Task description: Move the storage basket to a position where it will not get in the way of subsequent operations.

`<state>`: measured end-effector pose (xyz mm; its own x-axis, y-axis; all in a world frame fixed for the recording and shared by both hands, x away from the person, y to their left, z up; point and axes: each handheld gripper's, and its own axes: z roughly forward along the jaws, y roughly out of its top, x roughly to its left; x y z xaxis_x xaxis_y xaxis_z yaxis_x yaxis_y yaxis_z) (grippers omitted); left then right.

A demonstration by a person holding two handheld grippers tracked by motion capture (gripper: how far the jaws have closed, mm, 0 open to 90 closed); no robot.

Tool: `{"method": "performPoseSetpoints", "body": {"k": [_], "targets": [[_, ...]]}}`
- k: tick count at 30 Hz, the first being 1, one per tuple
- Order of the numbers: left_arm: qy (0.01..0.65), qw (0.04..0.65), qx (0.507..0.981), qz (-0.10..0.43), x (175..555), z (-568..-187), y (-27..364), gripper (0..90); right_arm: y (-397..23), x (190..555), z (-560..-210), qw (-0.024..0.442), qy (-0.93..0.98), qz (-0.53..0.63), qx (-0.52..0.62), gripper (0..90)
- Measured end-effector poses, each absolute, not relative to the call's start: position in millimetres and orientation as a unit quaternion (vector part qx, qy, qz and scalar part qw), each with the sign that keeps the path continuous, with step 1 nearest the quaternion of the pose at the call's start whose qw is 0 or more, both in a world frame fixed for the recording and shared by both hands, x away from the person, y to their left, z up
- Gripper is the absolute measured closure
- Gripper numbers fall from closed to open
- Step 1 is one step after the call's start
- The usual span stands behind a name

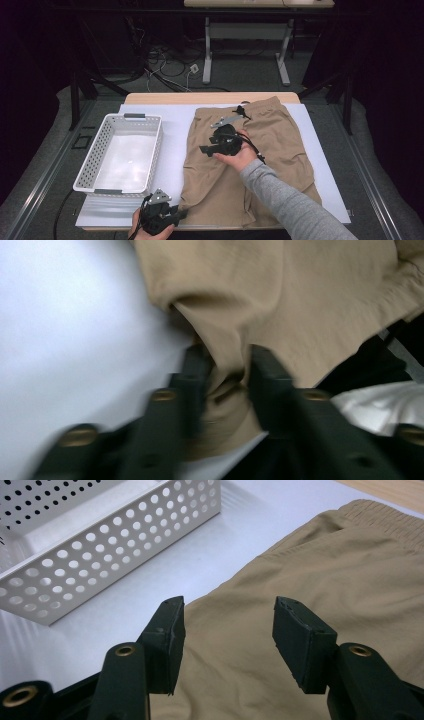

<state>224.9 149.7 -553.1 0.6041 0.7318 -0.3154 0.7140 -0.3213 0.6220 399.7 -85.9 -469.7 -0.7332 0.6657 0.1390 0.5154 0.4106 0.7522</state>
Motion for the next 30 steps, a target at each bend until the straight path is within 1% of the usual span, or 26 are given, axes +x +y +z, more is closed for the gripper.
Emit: {"method": "performPoseSetpoints", "body": {"k": [1, 2, 4, 7, 10, 12, 15, 19, 24, 25, 27, 29, 30], "targets": [[0.452, 0.377, 0.809, 0.008, 222.5, -552.7, 149.7, 82.7, -85.9, 399.5, -469.3, 0.093, 0.834, 0.413, 0.353, 46.3], [0.452, 0.377, 0.808, 0.000, 220.6, -552.2, 150.6, 85.3, -86.2, 398.4, -468.7, 0.090, 0.836, 0.413, 0.351, 46.3], [0.459, 0.382, 0.802, -0.012, 216.8, -551.1, 150.7, 87.6, -86.6, 393.1, -467.8, 0.101, 0.840, 0.412, 0.340, 46.3], [0.459, 0.380, 0.803, -0.014, 211.6, -550.4, 151.5, 87.9, -90.6, 381.1, -469.9, 0.118, 0.851, 0.402, 0.317, 46.3], [0.458, 0.380, 0.803, -0.008, 211.3, -550.6, 152.2, 87.3, -99.9, 369.6, -476.8, 0.120, 0.850, 0.401, 0.318, 46.6], [0.457, 0.383, 0.803, -0.006, 212.5, -550.3, 151.2, 86.7, -111.5, 359.0, -488.1, 0.111, 0.849, 0.397, 0.329, 46.8], [0.459, 0.380, 0.803, -0.005, 214.5, -551.9, 150.8, 86.1, -130.5, 343.3, -504.5, 0.122, 0.850, 0.381, 0.341, 47.9], [0.459, 0.383, 0.802, -0.007, 215.6, -551.5, 150.8, 86.2, -158.0, 325.2, -515.5, 0.137, 0.834, 0.388, 0.367, 48.7], [0.458, 0.384, 0.802, -0.005, 216.0, -551.4, 150.6, 86.3, -186.7, 310.8, -519.0, 0.131, 0.810, 0.400, 0.408, 51.8], [0.459, 0.383, 0.802, -0.005, 216.0, -551.4, 150.7, 86.3, -189.8, 309.1, -520.0, 0.133, 0.808, 0.399, 0.413, 53.5], [0.459, 0.383, 0.802, -0.006, 215.9, -551.6, 150.6, 86.3, -193.0, 305.9, -521.3, 0.112, 0.805, 0.396, 0.428, 55.6], [0.459, 0.384, 0.801, -0.004, 215.7, -551.6, 150.7, 86.4, -195.0, 302.8, -524.3, 0.102, 0.804, 0.385, 0.441, 60.5], [0.458, 0.385, 0.801, -0.006, 215.7, -551.6, 151.0, 86.4, -195.1, 300.9, -525.5, 0.088, 0.804, 0.381, 0.449, 62.1]]}}
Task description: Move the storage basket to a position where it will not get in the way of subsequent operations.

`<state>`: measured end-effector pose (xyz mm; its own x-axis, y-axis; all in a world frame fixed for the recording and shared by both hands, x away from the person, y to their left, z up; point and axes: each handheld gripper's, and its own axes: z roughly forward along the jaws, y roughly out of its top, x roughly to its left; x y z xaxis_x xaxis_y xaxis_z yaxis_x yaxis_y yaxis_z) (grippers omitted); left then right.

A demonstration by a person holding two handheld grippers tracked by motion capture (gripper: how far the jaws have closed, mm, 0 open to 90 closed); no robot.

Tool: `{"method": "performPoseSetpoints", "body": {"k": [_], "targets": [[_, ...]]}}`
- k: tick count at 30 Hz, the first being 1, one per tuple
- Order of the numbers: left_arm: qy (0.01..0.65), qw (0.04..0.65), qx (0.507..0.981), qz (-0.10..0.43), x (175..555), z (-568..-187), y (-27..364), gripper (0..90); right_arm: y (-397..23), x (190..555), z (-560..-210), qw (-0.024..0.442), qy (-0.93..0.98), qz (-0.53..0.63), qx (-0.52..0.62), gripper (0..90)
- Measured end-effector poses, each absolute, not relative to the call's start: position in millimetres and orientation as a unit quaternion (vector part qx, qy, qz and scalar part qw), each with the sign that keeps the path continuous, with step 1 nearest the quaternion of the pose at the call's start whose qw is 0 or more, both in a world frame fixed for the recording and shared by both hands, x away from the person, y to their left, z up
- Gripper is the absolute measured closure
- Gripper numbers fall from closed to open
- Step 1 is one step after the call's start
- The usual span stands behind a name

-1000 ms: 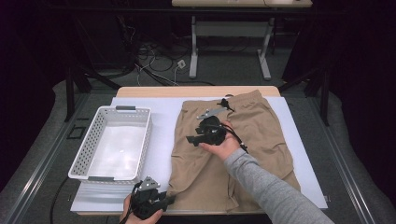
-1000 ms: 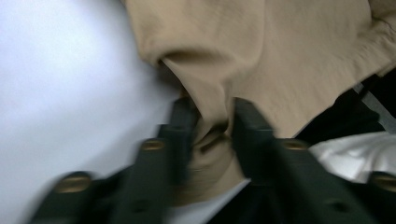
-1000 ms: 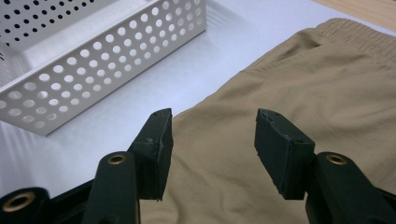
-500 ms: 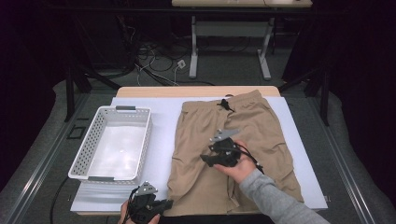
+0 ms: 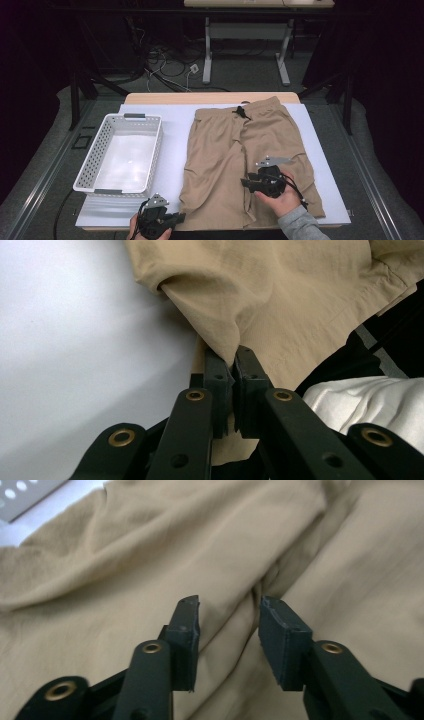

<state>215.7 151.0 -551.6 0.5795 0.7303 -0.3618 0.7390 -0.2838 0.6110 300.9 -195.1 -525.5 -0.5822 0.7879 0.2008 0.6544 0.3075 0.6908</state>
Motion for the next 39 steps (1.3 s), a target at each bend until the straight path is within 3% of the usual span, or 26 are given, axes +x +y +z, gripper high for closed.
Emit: {"method": "performPoseSetpoints", "body": {"k": [7, 16, 27, 39], "targets": [[0.461, 0.387, 0.799, -0.010, 216.4, -552.0, 152.6, 86.5, -196.9, 295.7, -534.0, 0.042, 0.803, 0.366, 0.469, 89.0], [0.464, 0.383, 0.799, -0.015, 216.9, -552.8, 154.5, 86.7, -219.2, 288.3, -525.6, 0.047, 0.795, 0.367, 0.481, 90.0], [0.464, 0.374, 0.802, -0.017, 216.9, -555.1, 152.0, 85.8, -240.2, 288.1, -548.0, 0.031, 0.785, 0.351, 0.509, 89.9], [0.481, 0.411, 0.775, -0.004, 215.7, -548.8, 157.6, 66.7, -240.2, 287.1, -550.9, 0.031, 0.782, 0.354, 0.512, 89.7]]}}
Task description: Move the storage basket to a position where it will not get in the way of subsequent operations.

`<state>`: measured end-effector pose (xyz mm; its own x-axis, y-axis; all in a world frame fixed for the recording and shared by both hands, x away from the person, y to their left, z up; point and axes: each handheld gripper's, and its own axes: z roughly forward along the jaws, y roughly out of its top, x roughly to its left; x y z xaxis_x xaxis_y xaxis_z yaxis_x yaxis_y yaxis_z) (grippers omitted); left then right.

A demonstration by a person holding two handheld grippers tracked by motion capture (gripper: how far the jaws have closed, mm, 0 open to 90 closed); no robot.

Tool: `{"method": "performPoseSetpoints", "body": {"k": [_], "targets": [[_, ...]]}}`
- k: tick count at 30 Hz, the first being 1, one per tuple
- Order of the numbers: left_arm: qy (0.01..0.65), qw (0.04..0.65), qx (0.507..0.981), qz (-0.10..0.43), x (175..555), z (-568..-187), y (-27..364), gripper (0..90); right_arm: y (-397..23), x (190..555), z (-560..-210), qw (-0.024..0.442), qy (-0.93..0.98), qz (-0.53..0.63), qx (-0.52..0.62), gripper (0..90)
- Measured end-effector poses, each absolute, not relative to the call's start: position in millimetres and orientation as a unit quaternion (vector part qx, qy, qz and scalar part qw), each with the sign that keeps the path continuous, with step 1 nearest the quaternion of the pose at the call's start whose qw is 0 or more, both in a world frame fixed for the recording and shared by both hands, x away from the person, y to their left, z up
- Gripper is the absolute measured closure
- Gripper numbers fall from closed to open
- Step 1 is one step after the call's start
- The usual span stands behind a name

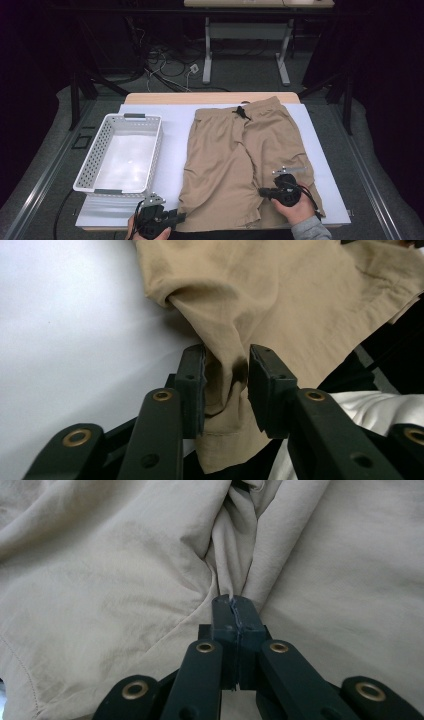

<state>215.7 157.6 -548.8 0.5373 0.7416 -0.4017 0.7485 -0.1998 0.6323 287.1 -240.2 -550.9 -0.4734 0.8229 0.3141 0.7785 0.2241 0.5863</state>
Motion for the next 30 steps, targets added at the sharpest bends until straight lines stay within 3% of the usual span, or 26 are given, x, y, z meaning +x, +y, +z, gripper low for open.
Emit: {"method": "performPoseSetpoints", "body": {"k": [12, 21, 30], "targets": [[0.492, 0.418, 0.763, 0.040, 233.8, -538.0, 153.1, 47.1, -240.2, 286.9, -551.0, 0.031, 0.782, 0.355, 0.511, 89.4], [0.507, 0.416, 0.753, 0.047, 270.2, -542.3, 142.2, 39.8, -240.6, 287.2, -550.7, 0.031, 0.782, 0.357, 0.510, 87.4], [0.522, 0.406, 0.748, 0.058, 298.9, -551.0, 132.7, 39.4, -241.7, 286.3, -544.0, 0.038, 0.776, 0.382, 0.501, 75.3]]}}
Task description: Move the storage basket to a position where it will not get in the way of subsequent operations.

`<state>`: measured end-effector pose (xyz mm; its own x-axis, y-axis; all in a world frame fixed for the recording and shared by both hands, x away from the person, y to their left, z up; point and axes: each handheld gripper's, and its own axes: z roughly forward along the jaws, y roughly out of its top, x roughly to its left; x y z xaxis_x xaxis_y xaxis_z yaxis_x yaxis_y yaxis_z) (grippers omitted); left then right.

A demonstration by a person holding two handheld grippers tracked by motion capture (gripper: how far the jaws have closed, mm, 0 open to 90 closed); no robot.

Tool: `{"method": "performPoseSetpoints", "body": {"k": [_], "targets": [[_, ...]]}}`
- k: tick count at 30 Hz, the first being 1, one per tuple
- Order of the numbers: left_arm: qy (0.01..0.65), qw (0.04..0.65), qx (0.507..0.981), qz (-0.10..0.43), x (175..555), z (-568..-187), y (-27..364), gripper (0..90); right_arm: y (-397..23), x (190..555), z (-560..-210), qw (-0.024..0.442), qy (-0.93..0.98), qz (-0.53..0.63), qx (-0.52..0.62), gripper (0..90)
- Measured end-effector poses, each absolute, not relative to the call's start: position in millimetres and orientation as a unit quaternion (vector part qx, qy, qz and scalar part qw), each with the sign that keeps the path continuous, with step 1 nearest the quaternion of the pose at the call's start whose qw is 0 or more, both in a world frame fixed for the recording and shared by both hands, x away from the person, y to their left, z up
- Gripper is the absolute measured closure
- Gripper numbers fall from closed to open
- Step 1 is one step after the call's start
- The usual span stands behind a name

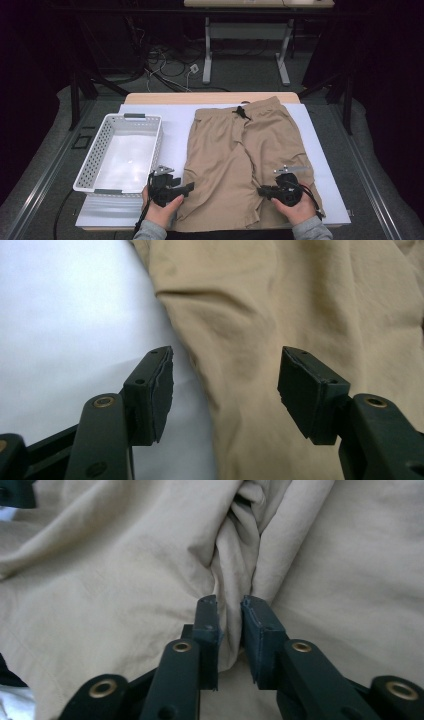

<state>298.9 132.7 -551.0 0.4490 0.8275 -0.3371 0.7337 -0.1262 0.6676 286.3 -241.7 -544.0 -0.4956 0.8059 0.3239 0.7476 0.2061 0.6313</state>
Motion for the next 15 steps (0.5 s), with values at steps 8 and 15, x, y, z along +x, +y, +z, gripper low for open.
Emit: {"method": "performPoseSetpoints", "body": {"k": [8, 15], "targets": [[0.532, 0.401, 0.744, 0.051, 314.3, -557.9, 129.6, 39.6, -240.3, 287.1, -539.5, 0.040, 0.771, 0.391, 0.502, 69.0], [0.541, 0.414, 0.731, 0.041, 323.6, -560.7, 133.3, 42.5, -238.9, 289.1, -538.5, 0.043, 0.769, 0.398, 0.499, 64.7]]}}
